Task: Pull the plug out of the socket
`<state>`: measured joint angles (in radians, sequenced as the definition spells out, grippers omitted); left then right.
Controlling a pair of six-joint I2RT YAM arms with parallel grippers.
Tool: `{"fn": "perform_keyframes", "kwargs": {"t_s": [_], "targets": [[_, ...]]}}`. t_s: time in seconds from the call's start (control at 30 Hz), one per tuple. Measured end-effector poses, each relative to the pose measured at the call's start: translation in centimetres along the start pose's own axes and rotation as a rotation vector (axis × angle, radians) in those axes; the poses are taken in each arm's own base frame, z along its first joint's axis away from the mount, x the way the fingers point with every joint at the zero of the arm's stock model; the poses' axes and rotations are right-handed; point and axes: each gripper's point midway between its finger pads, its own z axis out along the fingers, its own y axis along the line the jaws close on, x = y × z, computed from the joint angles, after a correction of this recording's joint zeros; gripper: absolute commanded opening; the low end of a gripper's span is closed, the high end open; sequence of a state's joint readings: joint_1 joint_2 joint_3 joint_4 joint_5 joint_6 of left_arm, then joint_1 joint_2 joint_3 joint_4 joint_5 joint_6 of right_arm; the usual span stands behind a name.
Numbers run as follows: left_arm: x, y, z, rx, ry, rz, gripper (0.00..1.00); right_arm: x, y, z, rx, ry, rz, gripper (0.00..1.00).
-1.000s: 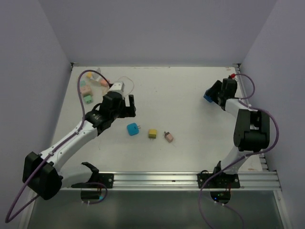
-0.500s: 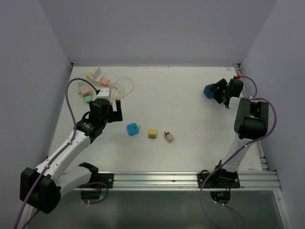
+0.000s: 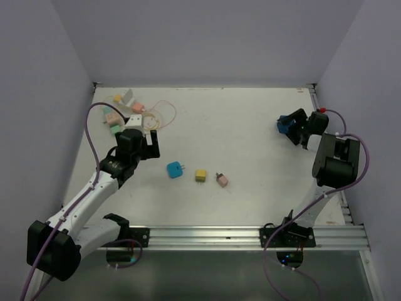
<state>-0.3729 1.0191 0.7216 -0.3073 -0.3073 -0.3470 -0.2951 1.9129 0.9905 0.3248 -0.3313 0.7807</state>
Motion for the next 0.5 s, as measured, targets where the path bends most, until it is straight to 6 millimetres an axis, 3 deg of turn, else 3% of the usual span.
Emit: {"fn": "perform_keyframes", "kwargs": {"t_s": [0.23, 0.5], "targets": [[-0.1, 0.3, 0.1, -0.007, -0.001, -0.005, 0.99, 0.5, -0.5, -1.4, 0.032, 0.011, -0.008, 0.99], [-0.2, 0.4, 0.0, -0.01, -0.005, -0.009, 0.99, -0.4, -1.2, -5.1, 0.16, -0.031, -0.063, 0.99]]}}
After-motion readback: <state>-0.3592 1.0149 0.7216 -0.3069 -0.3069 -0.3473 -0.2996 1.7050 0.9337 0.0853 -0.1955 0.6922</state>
